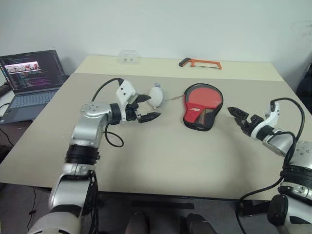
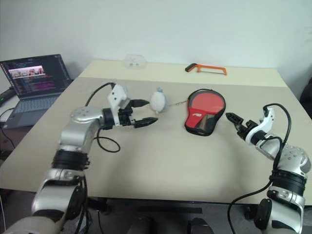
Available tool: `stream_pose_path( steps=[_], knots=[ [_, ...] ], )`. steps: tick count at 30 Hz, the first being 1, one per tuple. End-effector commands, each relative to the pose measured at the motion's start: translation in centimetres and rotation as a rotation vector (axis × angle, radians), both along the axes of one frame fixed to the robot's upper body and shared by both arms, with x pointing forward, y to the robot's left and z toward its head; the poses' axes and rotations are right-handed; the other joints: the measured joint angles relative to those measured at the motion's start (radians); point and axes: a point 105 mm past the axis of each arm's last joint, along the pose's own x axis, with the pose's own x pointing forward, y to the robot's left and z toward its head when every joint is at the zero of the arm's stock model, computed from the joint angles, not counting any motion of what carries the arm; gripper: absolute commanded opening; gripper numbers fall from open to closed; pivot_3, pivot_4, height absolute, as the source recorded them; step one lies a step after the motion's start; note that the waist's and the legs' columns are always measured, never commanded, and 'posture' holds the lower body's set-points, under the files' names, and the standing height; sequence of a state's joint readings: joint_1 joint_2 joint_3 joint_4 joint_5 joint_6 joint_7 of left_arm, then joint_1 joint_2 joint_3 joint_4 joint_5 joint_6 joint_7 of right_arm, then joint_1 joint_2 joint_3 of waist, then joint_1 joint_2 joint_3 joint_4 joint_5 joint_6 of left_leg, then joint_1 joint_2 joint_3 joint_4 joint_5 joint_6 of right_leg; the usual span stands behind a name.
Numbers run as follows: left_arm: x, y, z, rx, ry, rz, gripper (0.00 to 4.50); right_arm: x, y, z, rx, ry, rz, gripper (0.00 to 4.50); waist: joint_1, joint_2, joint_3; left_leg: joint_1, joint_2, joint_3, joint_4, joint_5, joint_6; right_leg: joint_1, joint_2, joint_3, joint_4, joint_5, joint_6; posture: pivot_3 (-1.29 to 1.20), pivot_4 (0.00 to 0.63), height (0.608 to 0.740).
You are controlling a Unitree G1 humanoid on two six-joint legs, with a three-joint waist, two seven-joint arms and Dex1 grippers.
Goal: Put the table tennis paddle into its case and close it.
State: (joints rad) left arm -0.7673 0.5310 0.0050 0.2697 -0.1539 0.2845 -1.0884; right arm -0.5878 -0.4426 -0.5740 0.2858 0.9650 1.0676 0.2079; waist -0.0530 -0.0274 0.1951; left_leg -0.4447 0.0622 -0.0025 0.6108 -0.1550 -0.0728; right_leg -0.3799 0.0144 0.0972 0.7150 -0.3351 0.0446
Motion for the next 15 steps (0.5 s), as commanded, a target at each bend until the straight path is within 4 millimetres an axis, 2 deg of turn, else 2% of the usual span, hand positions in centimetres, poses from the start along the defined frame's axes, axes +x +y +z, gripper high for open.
stream_pose_path(
  steps=[1,6,15],
  knots=[
    [-1.7,0.8,1.1,0.029,-0.056,-0.009,4.46,-0.2,0.2,0.3,0.014,-0.018,0.019,4.50,-0.003,0.000,0.000,0.000,0.000,0.000,0.000,0.000,0.000,0.000,0.000,0.000,0.000,0.000,0.000,0.00,0.150,0.740],
    [-3.2,1.8,-0.6,0.094,-0.010,0.014,4.46,0.2,1.2,-0.8,0.029,0.014,0.041,4.50,-0.007,0.000,0.000,0.001,0.000,0.000,0.000,0.000,0.000,0.000,0.000,0.000,0.000,0.000,0.000,0.00,0.150,0.740],
    [-2.9,2.1,-0.4,0.085,-0.027,0.093,4.46,1.9,5.5,-2.1,0.037,0.037,0.132,4.50,-0.015,0.000,0.000,0.001,0.001,0.000,0.000,0.000,0.000,0.000,0.001,0.001,0.000,0.000,0.000,0.00,0.150,0.740]
  ],
)
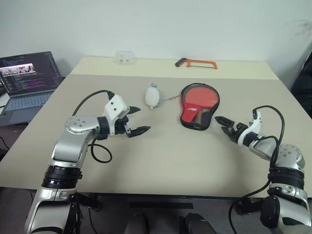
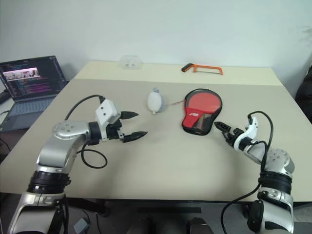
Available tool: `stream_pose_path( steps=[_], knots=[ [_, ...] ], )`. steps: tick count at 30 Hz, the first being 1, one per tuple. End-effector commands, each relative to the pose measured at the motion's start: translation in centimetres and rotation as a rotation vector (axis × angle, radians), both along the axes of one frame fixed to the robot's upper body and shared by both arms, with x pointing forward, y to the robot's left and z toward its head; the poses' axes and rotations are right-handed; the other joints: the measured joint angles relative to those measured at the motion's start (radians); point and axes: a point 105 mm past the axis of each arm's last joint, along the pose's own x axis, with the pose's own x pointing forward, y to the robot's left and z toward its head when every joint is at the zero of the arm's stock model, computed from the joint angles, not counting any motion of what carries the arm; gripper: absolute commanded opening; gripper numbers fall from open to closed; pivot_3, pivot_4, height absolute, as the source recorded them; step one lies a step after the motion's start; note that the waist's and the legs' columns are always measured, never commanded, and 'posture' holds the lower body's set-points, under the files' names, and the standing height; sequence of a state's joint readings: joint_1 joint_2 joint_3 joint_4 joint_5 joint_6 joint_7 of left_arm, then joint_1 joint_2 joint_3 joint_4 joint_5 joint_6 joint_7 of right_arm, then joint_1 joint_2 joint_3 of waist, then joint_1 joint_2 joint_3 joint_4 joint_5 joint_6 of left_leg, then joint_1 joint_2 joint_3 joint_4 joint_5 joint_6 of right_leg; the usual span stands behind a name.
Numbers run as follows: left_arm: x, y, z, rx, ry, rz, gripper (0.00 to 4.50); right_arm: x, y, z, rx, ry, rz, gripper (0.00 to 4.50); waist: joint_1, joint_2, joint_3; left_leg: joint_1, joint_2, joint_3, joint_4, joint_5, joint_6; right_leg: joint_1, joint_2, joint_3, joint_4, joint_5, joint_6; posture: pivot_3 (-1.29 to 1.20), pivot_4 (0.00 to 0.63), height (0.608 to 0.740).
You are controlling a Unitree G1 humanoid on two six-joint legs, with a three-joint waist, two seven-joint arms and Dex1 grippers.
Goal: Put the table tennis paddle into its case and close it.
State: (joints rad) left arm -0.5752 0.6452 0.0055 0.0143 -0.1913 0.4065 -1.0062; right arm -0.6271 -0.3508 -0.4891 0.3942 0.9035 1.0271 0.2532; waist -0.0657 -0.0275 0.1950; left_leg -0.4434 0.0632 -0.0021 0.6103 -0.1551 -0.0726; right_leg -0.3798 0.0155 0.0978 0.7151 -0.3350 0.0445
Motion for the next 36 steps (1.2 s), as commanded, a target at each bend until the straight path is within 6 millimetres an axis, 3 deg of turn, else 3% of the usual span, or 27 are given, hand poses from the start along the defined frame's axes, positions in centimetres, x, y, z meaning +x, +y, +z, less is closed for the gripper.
stream_pose_path(
  steps=[1,8,16,23,36],
  knots=[
    [-0.4,-0.2,1.6,0.010,-0.061,-0.006,4.46,0.9,1.7,0.6,-0.005,-0.033,0.036,4.50,-0.004,0.000,0.000,0.000,0.000,0.000,0.000,0.000,0.000,0.000,0.000,0.000,0.000,0.000,0.000,0.00,0.150,0.740],
    [-0.8,0.0,1.6,0.019,-0.060,0.013,4.46,1.7,3.5,0.1,-0.006,-0.021,0.069,4.50,-0.019,0.000,0.000,0.000,0.000,0.000,0.000,0.000,0.000,0.000,0.000,0.000,0.000,0.000,0.000,0.00,0.150,0.740],
    [-0.7,-0.1,1.5,0.026,-0.066,0.025,4.46,1.9,7.1,2.1,0.004,-0.074,0.175,4.50,-0.022,0.000,0.000,0.001,0.001,0.001,-0.001,0.000,0.000,0.000,0.000,0.001,0.000,0.000,0.000,0.00,0.150,0.740],
    [-0.5,0.0,1.6,0.025,-0.071,0.034,4.46,2.3,7.5,2.6,0.010,-0.083,0.177,4.50,-0.019,0.000,0.000,0.000,0.000,0.001,-0.001,0.000,0.000,0.000,0.000,0.000,-0.001,0.000,0.000,0.00,0.150,0.740],
    [-0.3,-0.1,1.4,0.031,-0.073,0.036,4.46,4.5,7.8,0.8,-0.025,-0.006,0.064,4.50,-0.022,-0.001,0.000,0.001,0.001,0.001,-0.001,0.000,0.000,0.000,0.000,0.001,-0.001,0.000,0.000,0.00,0.150,0.740]
  ],
)
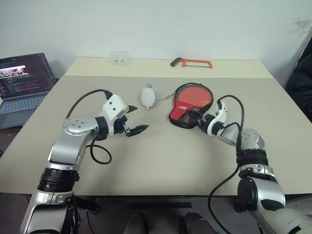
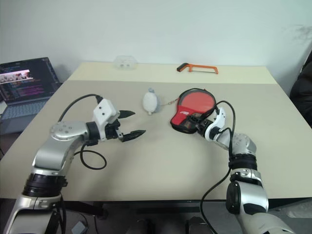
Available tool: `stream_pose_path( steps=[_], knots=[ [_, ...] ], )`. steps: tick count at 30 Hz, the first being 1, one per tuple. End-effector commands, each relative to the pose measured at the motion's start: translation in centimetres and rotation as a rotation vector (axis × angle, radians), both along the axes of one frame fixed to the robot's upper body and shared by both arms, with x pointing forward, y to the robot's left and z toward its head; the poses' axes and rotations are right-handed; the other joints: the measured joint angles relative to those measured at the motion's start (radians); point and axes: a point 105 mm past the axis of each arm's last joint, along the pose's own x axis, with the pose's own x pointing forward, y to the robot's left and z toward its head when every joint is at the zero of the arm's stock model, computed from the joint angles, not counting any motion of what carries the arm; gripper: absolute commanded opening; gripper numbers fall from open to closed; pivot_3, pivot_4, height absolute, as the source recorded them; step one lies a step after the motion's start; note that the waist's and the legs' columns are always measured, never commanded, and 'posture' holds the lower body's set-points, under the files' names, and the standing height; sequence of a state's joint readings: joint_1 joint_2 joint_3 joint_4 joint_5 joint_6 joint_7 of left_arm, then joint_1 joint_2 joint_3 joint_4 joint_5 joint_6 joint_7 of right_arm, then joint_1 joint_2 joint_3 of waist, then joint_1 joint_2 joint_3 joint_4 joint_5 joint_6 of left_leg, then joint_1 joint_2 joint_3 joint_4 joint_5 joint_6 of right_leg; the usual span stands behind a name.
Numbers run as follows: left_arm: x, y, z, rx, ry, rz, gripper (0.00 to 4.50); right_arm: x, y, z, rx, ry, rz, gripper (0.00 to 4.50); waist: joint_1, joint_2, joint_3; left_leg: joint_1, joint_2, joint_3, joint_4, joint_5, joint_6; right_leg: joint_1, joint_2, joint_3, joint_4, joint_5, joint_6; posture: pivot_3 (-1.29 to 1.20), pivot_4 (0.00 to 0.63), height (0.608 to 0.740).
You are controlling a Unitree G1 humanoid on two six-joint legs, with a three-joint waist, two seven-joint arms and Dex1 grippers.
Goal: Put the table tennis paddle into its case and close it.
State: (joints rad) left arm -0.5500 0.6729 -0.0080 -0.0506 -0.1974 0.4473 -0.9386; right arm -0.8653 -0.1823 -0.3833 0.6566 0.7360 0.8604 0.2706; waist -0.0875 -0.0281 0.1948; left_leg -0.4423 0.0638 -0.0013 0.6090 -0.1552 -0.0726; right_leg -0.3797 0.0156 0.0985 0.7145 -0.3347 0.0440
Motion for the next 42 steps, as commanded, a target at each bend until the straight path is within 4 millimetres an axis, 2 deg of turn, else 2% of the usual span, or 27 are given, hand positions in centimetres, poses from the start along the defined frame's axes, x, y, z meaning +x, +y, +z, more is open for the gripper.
stream_pose_path(
  steps=[1,4,11,15,21,25,26,37,42],
  knots=[
    [-0.1,-0.2,1.3,0.009,-0.056,-0.013,4.46,0.6,-0.5,0.1,-0.005,-0.002,-0.043,4.50,0.000,0.000,0.000,0.000,0.000,0.000,0.000,0.000,0.000,0.000,0.000,0.000,0.000,0.000,0.000,0.00,0.150,0.740],
    [-0.1,0.0,1.3,0.010,-0.056,-0.008,4.46,0.5,-0.4,-0.1,0.007,0.008,-0.040,4.50,0.001,0.000,0.000,0.000,0.000,0.000,0.000,0.000,0.000,0.000,0.000,0.000,0.000,0.000,0.000,0.00,0.150,0.740],
    [-0.1,-0.1,1.3,0.013,-0.059,-0.008,4.46,0.5,1.4,-0.2,0.024,0.009,0.003,4.50,-0.002,-0.001,-0.001,0.001,0.000,0.000,0.000,0.000,0.000,0.001,0.000,0.000,0.000,0.000,0.000,0.00,0.150,0.740],
    [0.0,-0.2,2.1,-0.003,-0.072,-0.009,4.50,0.5,1.8,-0.2,0.030,0.011,0.011,3.56,-0.003,-0.001,-0.001,0.002,0.000,0.000,0.000,0.000,0.000,0.001,0.000,0.001,0.000,0.000,0.000,0.00,0.150,0.740],
    [-0.3,-0.1,2.5,-0.004,-0.082,-0.007,4.50,0.4,1.5,-0.9,0.013,0.029,0.001,1.38,-0.002,-0.002,-0.001,0.001,0.000,0.001,-0.003,0.000,0.000,0.000,0.000,0.001,-0.001,0.000,-0.001,0.00,0.150,0.740],
    [-0.3,-0.1,2.5,0.000,-0.082,-0.005,4.50,0.3,1.2,-1.4,-0.004,0.043,-0.009,0.14,-0.002,-0.004,-0.002,0.004,0.000,0.001,-0.002,0.000,0.000,0.004,0.000,0.001,-0.001,0.000,0.000,0.00,0.150,0.740],
    [-0.3,-0.1,2.5,0.001,-0.083,-0.004,4.50,0.3,1.2,-1.5,-0.007,0.046,-0.009,0.01,-0.002,-0.005,-0.003,0.008,0.000,0.001,-0.002,0.000,0.000,0.007,0.000,0.001,-0.001,0.000,0.000,0.00,0.150,0.740],
    [-0.2,0.0,2.6,0.009,-0.083,0.000,4.50,-0.3,2.0,-1.8,-0.018,0.051,0.027,0.01,0.000,-0.005,-0.003,0.009,0.000,0.001,-0.002,0.000,0.000,0.008,0.000,0.001,-0.002,-0.001,0.002,0.00,0.150,0.740],
    [-0.3,0.2,2.5,0.018,-0.080,0.001,4.50,-2.0,2.8,-1.8,-0.028,0.054,0.138,0.01,0.002,-0.005,-0.003,0.007,0.000,0.001,-0.003,0.000,0.000,0.006,0.000,0.001,-0.003,-0.001,0.001,0.00,0.150,0.740]
  ],
)
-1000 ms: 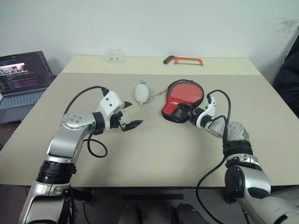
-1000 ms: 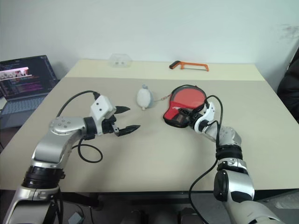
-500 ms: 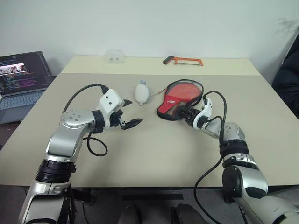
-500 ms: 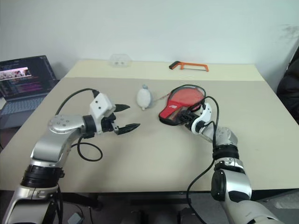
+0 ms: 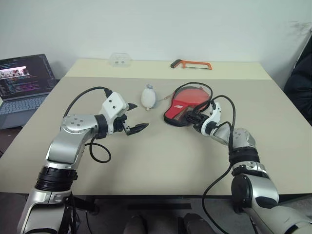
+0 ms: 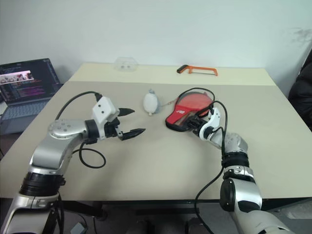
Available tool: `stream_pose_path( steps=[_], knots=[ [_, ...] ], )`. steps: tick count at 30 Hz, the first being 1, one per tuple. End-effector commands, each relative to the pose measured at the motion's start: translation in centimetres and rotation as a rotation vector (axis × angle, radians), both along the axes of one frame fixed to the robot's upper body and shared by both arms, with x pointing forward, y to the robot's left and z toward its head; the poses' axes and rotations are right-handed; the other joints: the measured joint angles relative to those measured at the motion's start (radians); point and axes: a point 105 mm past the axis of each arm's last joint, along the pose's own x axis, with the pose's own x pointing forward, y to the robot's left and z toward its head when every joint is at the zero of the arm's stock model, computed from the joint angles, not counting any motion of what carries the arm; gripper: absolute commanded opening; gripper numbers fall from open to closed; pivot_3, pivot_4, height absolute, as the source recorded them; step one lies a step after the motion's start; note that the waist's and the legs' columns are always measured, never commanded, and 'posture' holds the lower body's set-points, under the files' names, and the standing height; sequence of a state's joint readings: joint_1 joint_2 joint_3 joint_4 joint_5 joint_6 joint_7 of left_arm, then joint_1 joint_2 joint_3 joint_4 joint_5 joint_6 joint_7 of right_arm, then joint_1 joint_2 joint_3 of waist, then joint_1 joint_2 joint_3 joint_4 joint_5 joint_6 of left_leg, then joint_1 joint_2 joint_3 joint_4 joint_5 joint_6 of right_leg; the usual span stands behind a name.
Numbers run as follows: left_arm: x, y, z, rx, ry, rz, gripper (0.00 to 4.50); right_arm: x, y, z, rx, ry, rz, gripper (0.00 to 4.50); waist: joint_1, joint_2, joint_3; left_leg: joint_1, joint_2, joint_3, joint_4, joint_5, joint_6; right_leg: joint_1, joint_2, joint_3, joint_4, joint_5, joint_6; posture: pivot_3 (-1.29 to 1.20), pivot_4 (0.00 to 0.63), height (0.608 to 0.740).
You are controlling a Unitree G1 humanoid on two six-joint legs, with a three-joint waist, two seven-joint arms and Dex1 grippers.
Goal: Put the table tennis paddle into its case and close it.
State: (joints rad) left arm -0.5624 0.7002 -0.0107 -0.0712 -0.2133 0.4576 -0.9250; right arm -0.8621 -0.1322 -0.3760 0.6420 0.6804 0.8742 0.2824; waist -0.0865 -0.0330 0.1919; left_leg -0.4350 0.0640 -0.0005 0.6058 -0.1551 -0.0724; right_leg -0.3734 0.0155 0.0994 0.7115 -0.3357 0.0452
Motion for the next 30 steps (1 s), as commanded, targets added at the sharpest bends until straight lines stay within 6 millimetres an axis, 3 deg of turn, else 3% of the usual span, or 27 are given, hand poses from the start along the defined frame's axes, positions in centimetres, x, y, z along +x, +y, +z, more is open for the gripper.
stream_pose_path(
  steps=[1,19,25,30],
  knots=[
    [-0.2,0.1,1.6,0.013,-0.055,-0.003,4.50,-2.2,1.1,-1.1,-0.016,0.040,0.127,0.01,0.001,0.000,0.000,0.000,0.000,0.000,-0.001,0.000,0.000,0.000,0.000,0.000,0.000,0.001,-0.001,0.00,0.150,0.740],
    [-0.8,1.9,1.7,0.080,-0.021,0.012,4.50,-15.8,2.3,-3.1,-0.128,0.062,0.699,0.01,0.003,0.000,0.000,-0.003,0.001,-0.001,-0.013,-0.001,0.000,-0.001,0.000,-0.002,-0.015,0.000,-0.004,0.00,0.150,0.740],
    [-1.1,2.3,1.8,0.092,-0.012,0.017,4.50,-17.9,2.3,-3.6,-0.127,0.055,0.783,0.01,0.003,-0.001,0.000,-0.003,0.001,-0.001,-0.013,-0.001,0.000,-0.001,0.000,-0.003,-0.015,-0.002,-0.002,0.00,0.150,0.740],
    [-1.2,2.4,1.9,0.100,-0.011,0.023,4.50,-18.4,2.5,-4.0,-0.133,0.056,0.807,0.01,0.003,-0.003,-0.001,-0.003,0.001,-0.001,-0.013,-0.001,0.000,-0.001,0.000,-0.003,-0.015,-0.002,-0.002,0.00,0.150,0.740]
  ],
)
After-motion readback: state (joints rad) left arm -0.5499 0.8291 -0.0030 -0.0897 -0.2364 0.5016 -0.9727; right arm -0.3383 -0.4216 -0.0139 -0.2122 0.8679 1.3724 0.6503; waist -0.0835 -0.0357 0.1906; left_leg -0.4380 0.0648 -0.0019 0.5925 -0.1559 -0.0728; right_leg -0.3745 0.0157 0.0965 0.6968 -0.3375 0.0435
